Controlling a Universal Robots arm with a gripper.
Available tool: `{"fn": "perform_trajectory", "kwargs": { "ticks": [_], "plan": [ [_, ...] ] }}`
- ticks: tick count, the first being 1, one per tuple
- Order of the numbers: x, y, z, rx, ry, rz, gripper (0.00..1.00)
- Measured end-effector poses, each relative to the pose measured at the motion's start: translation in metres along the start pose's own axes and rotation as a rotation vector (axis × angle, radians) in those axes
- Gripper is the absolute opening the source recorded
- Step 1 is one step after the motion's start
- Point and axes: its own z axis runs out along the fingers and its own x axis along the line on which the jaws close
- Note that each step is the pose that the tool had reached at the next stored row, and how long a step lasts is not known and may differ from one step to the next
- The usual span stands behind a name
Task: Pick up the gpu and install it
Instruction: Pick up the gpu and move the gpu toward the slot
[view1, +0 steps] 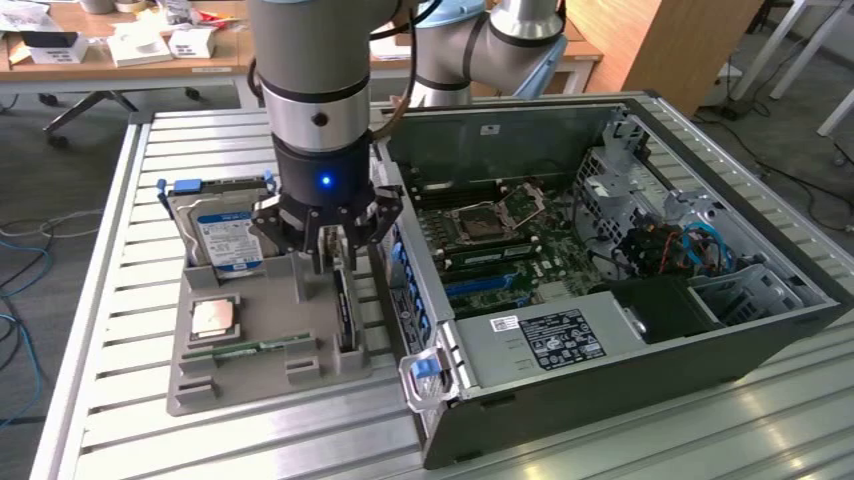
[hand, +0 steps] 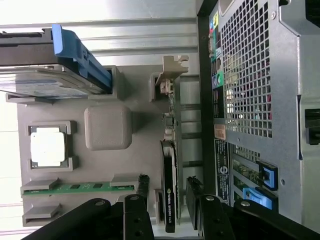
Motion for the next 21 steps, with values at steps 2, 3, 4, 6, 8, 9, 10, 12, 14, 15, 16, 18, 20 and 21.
{"fn": "perform_trajectory", "kwargs": {
  "ticks": [2,3,4,6,8,9,10,12,14,15,16,18,20,21],
  "plan": [
    [0.0,-0.0001,0.0025,-0.0001,0.0,0.0,0.43],
    [0.0,-0.0002,0.0037,-0.0001,-0.0001,0.0,0.43],
    [0.0,-0.0002,0.0049,-0.0001,0.0,0.0,0.43],
    [0.0,-0.0003,0.0073,0.0,0.0,0.0,0.43],
    [0.0,-0.0004,0.0097,-0.0001,0.0,0.0,0.43],
    [0.0,-0.0005,0.011,-0.0001,-0.0001,0.0,0.43],
    [0.0,-0.0005,0.0121,-0.0001,-0.0001,0.0,0.43],
    [0.0,-0.0006,0.0143,0.0,0.0,0.0,0.43],
    [0.0,-0.0007,0.0163,0.0,0.0,0.0,0.43],
    [0.0,-0.0008,0.0174,-0.0001,0.0,0.0,0.43],
    [0.0,-0.0008,0.0185,0.0,0.0,0.0,0.43],
    [0.001,-0.0009,0.0207,0.0,0.0,0.0,0.43],
    [0.001,-0.001,0.0229,0.0,0.0,0.0,0.43],
    [0.001,-0.0011,0.0239,0.0,0.0,0.0,0.43]
  ]
}}
